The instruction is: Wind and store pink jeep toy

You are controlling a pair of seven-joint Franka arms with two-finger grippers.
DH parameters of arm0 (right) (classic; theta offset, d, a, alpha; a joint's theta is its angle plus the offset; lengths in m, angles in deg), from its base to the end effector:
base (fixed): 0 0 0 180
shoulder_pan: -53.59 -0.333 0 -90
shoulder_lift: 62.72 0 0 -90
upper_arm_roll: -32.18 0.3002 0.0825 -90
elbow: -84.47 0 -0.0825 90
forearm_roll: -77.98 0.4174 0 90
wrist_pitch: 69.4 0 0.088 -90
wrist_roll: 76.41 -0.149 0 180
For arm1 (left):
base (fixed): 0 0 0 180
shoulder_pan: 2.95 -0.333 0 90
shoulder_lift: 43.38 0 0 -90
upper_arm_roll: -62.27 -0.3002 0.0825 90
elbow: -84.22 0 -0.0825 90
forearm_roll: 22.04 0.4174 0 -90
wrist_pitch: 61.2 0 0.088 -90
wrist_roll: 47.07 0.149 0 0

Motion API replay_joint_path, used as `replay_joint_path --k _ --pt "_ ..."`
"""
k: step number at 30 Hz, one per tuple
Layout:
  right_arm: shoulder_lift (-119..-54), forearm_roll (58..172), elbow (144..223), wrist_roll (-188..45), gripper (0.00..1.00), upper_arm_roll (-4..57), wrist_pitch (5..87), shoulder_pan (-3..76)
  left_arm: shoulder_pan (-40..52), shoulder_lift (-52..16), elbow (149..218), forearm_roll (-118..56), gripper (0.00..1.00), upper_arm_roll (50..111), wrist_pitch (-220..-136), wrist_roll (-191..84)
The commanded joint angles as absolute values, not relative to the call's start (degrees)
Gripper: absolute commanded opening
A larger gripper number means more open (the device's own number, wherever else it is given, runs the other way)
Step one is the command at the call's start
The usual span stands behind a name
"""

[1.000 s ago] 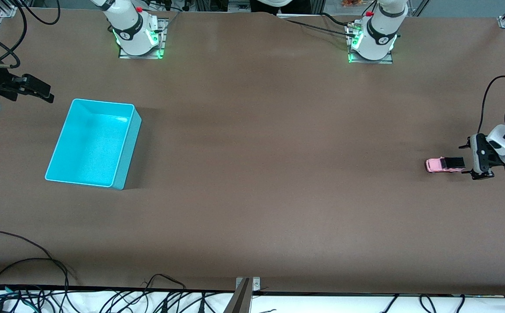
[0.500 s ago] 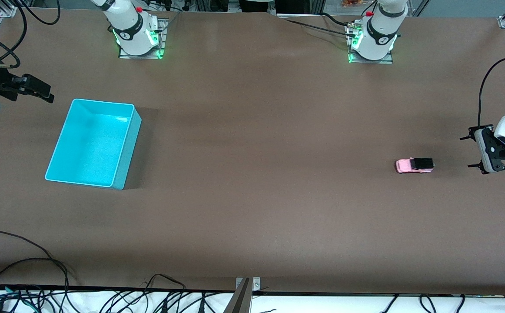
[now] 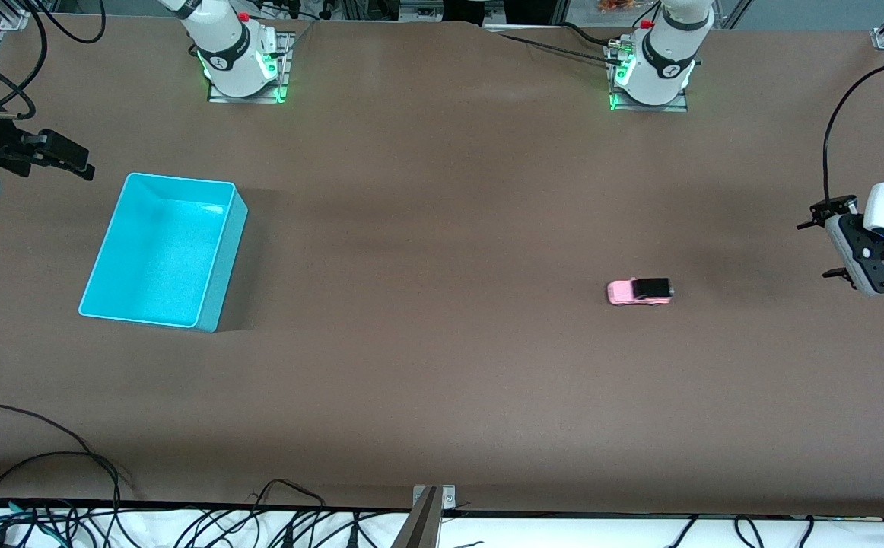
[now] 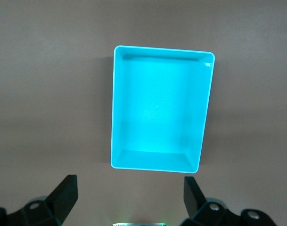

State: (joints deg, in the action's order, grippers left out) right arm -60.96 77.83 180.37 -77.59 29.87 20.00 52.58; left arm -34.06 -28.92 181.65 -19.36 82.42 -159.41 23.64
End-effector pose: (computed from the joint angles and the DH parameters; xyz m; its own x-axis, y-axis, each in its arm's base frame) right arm 0.5707 -0.0136 0.5320 0.9956 -0.0431 -0.0826 -0.0430 -0.9991 0.0031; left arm 0.6083 0.1338 0.3672 0.4905 -0.8708 -0.0329 -0.8458 -0.4848 0.2224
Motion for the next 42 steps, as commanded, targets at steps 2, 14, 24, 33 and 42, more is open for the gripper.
replay_joint_path --k 2,14,24,33,42 --pt "-60.9 77.1 179.5 -77.6 1.0 30.0 19.0 52.4 -33.9 -29.2 174.4 -18.1 1.0 85.0 -149.5 15.3" --pt "-60.9 77.1 179.5 -77.6 1.0 30.0 19.0 52.4 -29.7 -32.1 172.5 -18.2 1.0 84.9 -146.8 4.7" --pt "-61.0 77.1 179.5 -77.6 1.0 30.0 19.0 52.4 -20.7 -37.4 174.4 -18.8 1.0 79.7 -146.7 -10.2" --pt "-61.0 77.1 179.5 -77.6 1.0 30.0 19.0 52.4 -18.4 -41.3 178.9 -19.0 1.0 77.0 -149.3 -18.0" --pt "-61.0 77.1 179.5 -77.6 1.0 30.0 19.0 52.4 -17.6 -46.5 186.5 -23.4 1.0 74.3 -157.2 -24.9"
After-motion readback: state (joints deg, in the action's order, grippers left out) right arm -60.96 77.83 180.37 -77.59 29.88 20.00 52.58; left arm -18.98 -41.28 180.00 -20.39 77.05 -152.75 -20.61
